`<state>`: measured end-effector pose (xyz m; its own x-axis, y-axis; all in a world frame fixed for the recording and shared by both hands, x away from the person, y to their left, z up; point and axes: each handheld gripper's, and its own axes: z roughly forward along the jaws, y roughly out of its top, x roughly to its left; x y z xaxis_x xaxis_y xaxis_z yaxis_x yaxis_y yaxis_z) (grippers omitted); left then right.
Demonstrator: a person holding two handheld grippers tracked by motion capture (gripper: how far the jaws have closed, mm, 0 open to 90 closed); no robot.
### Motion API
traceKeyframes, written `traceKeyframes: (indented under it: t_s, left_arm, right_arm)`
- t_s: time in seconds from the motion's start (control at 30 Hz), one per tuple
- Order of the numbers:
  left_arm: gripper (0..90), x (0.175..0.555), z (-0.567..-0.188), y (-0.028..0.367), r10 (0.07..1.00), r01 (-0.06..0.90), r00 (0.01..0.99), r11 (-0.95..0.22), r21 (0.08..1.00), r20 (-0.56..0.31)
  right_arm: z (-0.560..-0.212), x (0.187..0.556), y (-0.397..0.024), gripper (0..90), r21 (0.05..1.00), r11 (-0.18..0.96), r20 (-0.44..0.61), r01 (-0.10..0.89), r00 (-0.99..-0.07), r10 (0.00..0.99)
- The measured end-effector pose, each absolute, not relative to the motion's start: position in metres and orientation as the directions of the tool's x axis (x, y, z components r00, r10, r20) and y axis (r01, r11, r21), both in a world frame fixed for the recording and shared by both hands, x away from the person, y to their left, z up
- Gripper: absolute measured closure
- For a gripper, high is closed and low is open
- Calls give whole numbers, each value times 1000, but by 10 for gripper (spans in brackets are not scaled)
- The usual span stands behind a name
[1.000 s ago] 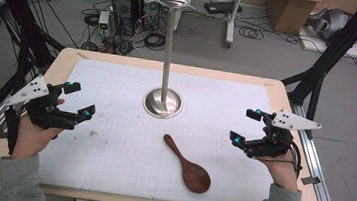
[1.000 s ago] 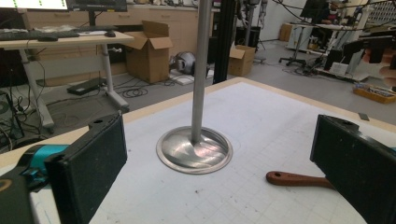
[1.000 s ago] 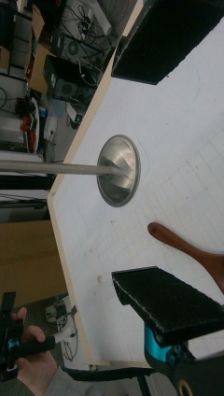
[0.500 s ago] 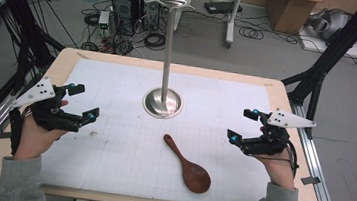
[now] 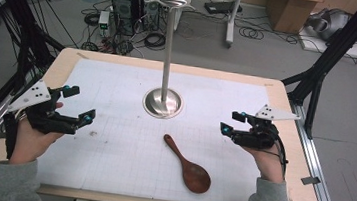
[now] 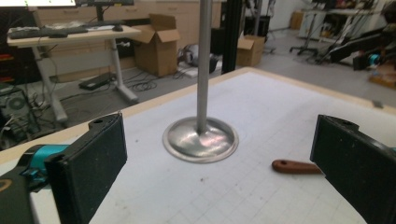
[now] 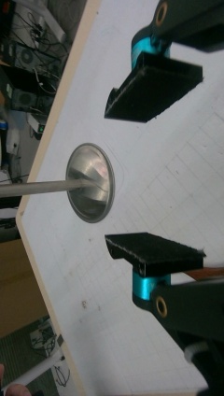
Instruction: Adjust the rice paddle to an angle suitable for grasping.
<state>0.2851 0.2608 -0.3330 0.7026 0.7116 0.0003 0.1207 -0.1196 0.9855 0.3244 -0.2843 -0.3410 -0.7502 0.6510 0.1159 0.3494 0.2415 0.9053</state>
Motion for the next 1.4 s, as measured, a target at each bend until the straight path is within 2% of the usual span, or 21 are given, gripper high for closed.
traceKeyframes:
  t_s: [0.33, 0.53, 0.77, 1.4]
  left_arm:
    - [42, 284, -335, 261, 696, 130, 718, -124, 984, -8]
    - [42, 285, -337, 258, 690, 139, 724, -141, 980, -4]
    - [42, 284, -339, 259, 692, 146, 722, -138, 980, -10]
    - [42, 277, -339, 268, 709, 151, 705, -132, 980, -13]
  right_arm:
    - [-346, 324, -274, 631, 908, 302, 35, 289, -773, 634]
    - [-351, 326, -264, 766, 879, 389, -38, 276, -772, 634]
    - [-354, 329, -258, 867, 879, 382, -18, 287, -779, 627]
    - [-374, 347, -238, 893, 852, 390, 49, 350, -794, 606]
